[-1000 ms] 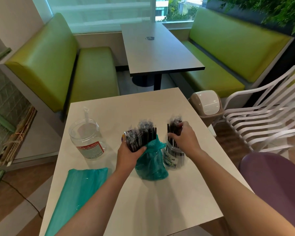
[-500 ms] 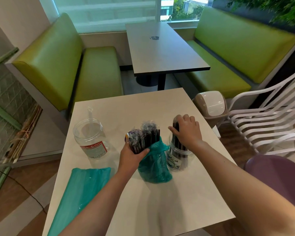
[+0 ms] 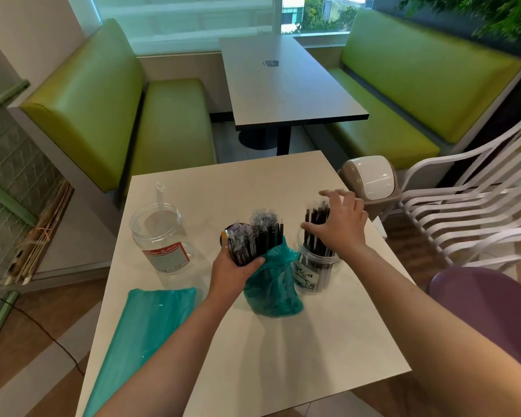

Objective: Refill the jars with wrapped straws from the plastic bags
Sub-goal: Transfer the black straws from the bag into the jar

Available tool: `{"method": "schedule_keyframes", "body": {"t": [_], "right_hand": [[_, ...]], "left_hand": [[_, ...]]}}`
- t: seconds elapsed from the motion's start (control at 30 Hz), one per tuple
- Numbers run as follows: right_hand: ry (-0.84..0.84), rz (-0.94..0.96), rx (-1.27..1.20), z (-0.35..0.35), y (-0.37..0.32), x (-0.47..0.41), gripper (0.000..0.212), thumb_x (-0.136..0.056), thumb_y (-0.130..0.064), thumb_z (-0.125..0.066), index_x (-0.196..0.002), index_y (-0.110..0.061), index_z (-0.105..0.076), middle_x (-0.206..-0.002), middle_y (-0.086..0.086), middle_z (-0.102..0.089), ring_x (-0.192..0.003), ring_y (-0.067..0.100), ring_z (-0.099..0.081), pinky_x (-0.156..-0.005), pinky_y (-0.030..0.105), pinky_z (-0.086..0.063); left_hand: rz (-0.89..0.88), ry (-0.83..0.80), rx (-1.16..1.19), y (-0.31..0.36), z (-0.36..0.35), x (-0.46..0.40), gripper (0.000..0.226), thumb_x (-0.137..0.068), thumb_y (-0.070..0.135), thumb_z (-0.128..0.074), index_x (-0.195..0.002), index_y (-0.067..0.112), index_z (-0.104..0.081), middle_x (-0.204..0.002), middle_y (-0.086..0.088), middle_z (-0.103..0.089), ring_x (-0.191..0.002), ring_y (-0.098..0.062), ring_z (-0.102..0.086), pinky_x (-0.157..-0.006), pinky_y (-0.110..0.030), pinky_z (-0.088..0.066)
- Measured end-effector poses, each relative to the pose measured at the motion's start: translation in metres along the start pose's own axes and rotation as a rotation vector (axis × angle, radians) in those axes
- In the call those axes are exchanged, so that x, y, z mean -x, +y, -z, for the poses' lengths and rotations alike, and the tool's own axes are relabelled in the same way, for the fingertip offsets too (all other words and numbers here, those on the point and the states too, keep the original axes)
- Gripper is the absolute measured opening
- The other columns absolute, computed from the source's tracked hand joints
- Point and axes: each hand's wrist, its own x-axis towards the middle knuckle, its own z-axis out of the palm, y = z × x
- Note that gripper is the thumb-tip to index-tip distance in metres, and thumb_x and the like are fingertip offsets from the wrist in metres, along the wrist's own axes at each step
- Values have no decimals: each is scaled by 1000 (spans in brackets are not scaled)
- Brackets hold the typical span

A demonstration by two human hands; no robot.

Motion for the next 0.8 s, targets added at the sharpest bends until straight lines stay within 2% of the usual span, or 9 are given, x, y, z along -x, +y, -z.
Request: {"method": "schedule_keyframes", "body": {"t": [0.07,0.17,0.27,0.33,0.4,0.53,0.67,0.73,0.8], "right_hand": [[95,0,34,1,-7,7,70,-74,-52,-73,-133,-30,-44,-141,5,-34,-130,29,-29,-106,44,-27],[257,62,-57,4,-22,25,35,-83,-30,-65,-116,-23,-55,-122,3,-48,-115,25,-40,-93,38,-33],[104,154,-383,-3,-38,52,15,-87,-14,-58,-99,-23,-61,-97,-6,-56,-93,8,-50,-79,25,-39],[-65,154,-497,-13,-43,67,13,-91,-17,-57,-100,-25,-59,-96,-5,-55,-83,3,-52,-74,22,-43],[-162,80,-549,-21,-44,77,16,-93,-23,-58,-108,-25,-53,-92,-3,-57,-78,9,-57,-69,27,-49],[-239,-75,-565,-24,-40,84,53,-90,-20,-65,-132,-21,-34,-74,-3,-56,-66,9,-57,-59,26,-48],[-309,-148,-592,-28,-29,80,84,-82,-18,-73,-147,-28,-21,-74,-1,-59,-71,15,-61,-66,33,-52],[-365,-124,-597,-26,-27,77,71,-80,-17,-75,-140,-29,-39,-77,0,-59,-75,17,-61,-66,34,-52],[-398,-76,-596,-23,-27,78,45,-79,-20,-76,-119,-27,-57,-83,3,-59,-79,20,-61,-70,37,-55]], "left_hand": [[0,-2,-4,0,0,0,66,-73,16,-86,-130,14,-52,-112,6,-62,-104,-11,-57,-90,-23,-46],[-1,-8,-2,0,0,1,67,-72,14,-86,-129,13,-52,-112,5,-61,-104,-10,-56,-90,-22,-45],[-16,-19,4,-1,-1,2,69,-71,13,-87,-130,13,-51,-113,5,-62,-104,-10,-57,-90,-21,-45],[-32,-28,8,-3,-1,1,68,-69,11,-87,-127,16,-51,-110,7,-63,-104,-12,-60,-88,-21,-46],[-40,-48,14,-5,-2,1,68,-67,12,-89,-123,20,-51,-106,11,-63,-105,-12,-61,-85,-20,-46],[-21,-117,10,-8,-2,3,80,-63,19,-91,-131,22,-49,-106,16,-62,-104,-7,-59,-81,-11,-46],[-20,-185,-11,-13,0,0,82,-59,27,-93,-129,24,-50,-113,13,-64,-110,-10,-60,-90,-22,-49],[-19,-209,-5,-12,0,1,82,-60,27,-93,-130,24,-50,-113,14,-64,-109,-7,-60,-86,-15,-49],[-21,-215,8,-9,-1,2,77,-65,28,-90,-130,24,-50,-113,15,-64,-107,-5,-60,-78,-8,-47]]}}
